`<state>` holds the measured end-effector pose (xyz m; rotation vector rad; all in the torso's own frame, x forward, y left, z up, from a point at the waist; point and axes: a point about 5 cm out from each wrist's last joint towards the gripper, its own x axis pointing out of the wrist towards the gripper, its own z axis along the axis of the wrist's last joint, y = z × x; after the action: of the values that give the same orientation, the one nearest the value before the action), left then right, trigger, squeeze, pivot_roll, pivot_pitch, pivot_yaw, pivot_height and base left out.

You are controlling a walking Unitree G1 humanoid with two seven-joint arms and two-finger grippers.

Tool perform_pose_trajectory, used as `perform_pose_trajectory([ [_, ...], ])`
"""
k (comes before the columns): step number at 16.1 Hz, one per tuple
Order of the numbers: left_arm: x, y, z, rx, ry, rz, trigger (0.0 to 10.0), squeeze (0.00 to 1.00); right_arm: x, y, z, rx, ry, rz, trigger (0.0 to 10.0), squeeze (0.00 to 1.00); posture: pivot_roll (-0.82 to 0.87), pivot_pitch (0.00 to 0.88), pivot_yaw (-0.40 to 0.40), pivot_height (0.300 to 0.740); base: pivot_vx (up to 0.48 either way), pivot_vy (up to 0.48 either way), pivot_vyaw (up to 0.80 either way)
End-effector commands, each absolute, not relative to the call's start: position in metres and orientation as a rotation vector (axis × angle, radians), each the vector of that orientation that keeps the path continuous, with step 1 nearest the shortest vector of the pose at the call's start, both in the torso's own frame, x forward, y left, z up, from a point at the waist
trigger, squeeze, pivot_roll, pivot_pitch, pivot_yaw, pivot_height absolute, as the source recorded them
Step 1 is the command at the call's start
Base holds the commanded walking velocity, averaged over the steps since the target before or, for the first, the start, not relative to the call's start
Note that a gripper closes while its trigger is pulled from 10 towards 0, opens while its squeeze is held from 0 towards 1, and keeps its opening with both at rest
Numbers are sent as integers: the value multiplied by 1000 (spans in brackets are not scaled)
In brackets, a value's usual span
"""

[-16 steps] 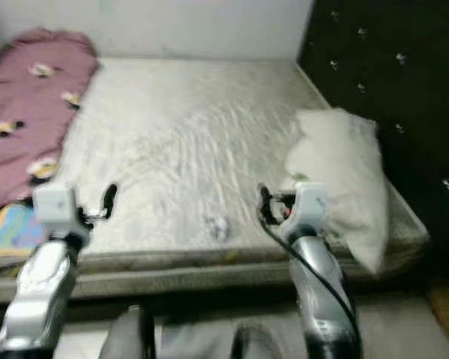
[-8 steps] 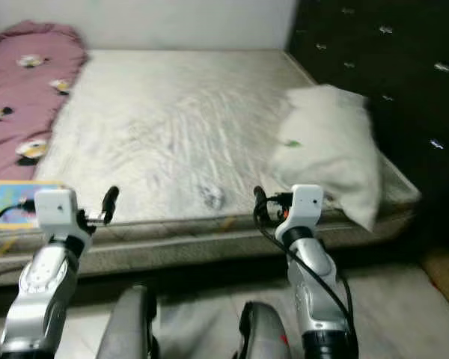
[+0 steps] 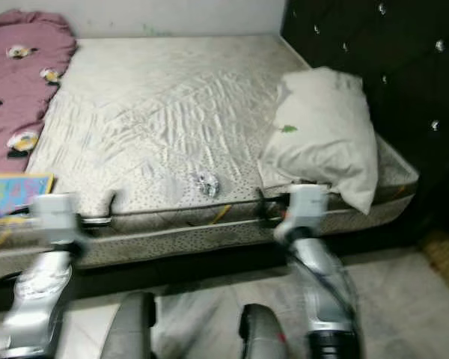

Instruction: Clean up the room

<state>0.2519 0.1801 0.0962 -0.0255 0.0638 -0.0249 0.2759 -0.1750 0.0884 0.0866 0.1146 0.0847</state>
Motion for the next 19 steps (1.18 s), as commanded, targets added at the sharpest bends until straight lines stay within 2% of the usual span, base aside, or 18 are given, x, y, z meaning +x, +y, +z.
perform_pose_trajectory([
  [1, 252, 186, 102, -11, 45, -13, 10000, 0, 280, -169, 94, 93, 93, 106, 10000, 0, 14, 0, -50, 613, 360, 0, 0],
  [5, 252, 186, 101, -14, 49, -18, 10000, 0, 279, -165, 95, 64, 85, 153, 10000, 0, 14, 0, -55, 613, 362, 0, 595],
  [15, 251, 185, 99, -21, 62, -16, 10000, 0, 280, -166, 93, 72, 95, 149, 10000, 0, 15, 0, -58, 613, 321, 0, 0],
  [19, 252, 187, 96, -7, 85, 19, 10000, 0, 279, -163, 92, 80, 102, 172, 10000, 0, 15, 0, -58, 593, 0, 0, 0],
])
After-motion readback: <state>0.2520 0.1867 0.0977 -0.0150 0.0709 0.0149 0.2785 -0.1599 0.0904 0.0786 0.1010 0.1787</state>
